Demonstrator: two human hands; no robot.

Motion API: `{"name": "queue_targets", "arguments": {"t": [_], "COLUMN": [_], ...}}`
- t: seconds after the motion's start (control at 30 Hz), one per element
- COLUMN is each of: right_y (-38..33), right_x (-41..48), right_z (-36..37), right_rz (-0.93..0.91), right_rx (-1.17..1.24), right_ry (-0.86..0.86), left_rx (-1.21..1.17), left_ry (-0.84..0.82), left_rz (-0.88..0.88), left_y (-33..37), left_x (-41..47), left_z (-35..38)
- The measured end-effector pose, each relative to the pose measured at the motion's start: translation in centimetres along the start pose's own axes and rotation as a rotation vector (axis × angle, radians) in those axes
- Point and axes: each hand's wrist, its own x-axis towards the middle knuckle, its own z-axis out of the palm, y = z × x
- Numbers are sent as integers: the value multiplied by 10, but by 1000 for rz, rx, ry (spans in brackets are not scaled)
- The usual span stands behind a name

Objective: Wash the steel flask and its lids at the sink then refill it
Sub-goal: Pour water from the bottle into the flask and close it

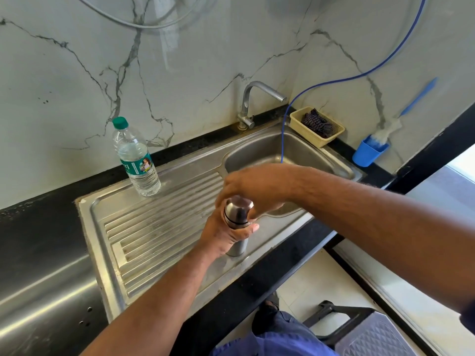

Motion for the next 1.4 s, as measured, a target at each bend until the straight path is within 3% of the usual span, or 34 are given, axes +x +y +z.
{"name": "queue_targets", "arguments": {"t": [0.13,0.33,0.53,0.6,0.73,0.83,0.93,1.03,1.17,1.3,1.4], "right_y": [-5,-10,9,11,-8,-25,-28,-12,19,12,5], "right_x": [0,12,11,13,19,13,10,6,-2,17,30], "right_z": [8,20,46,49,57,63,64,63,74,102,111], "right_rz": [80,211,-83,-98,132,387,433,299,119,101,188], "right_rx": [111,-88,-114,-138,-114,22,77,227,662,1181,1334], "right_ry": [75,158,281,339,432,458,518,470,367,497,625], "left_rx": [27,8,63,35,-93,33,15,39,193,161,21], "left_ry": [9,-2,-112,-97,79,-16,-46,-145,-269,-157,-46], "left_rz": [24,17,-40,-62,-133,-115,-99,-120,-45,44,22], "left_y": [2,5,7,5,5,8,8,7,13,17,11], "left_x": [-2,-3,3,4,3,0,2,4,9,12,16], "left_z": [2,3,-1,0,11,14,9,-6,-19,-16,-13]}}
